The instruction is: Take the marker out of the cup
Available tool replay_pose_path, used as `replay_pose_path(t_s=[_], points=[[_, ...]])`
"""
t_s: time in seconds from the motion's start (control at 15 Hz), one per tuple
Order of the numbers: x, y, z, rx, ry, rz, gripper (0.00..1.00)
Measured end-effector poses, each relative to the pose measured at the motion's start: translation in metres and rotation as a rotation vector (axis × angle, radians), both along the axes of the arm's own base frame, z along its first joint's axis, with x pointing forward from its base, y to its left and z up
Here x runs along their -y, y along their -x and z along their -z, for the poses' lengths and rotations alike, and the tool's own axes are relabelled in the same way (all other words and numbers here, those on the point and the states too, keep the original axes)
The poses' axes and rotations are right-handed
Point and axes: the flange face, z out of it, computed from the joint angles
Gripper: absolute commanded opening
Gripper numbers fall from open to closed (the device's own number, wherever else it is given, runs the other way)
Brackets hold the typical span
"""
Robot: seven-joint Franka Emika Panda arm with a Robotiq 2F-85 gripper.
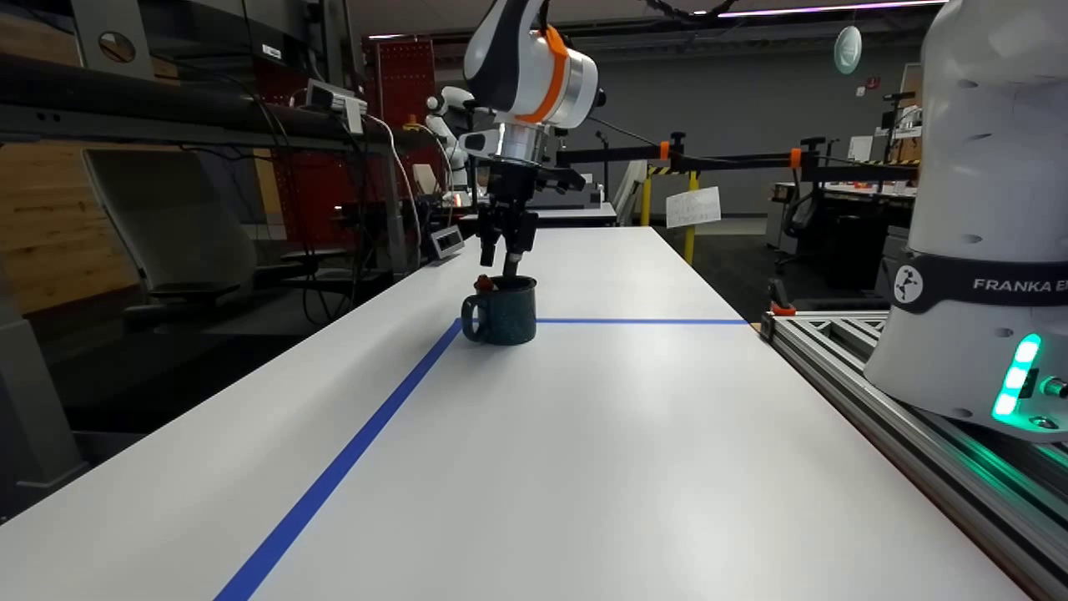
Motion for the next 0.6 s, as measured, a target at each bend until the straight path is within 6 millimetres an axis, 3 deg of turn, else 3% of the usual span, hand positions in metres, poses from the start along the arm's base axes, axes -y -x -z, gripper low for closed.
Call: replay_pose_path(t_s=[0.27,0.6], points=[[-0.0047,-0.0054,0.0028,0.0,-0.005,-0.012,0.19],[-0.0035,-0.0054,0.0089,-0.008,-0.009,-0.011,0.28]])
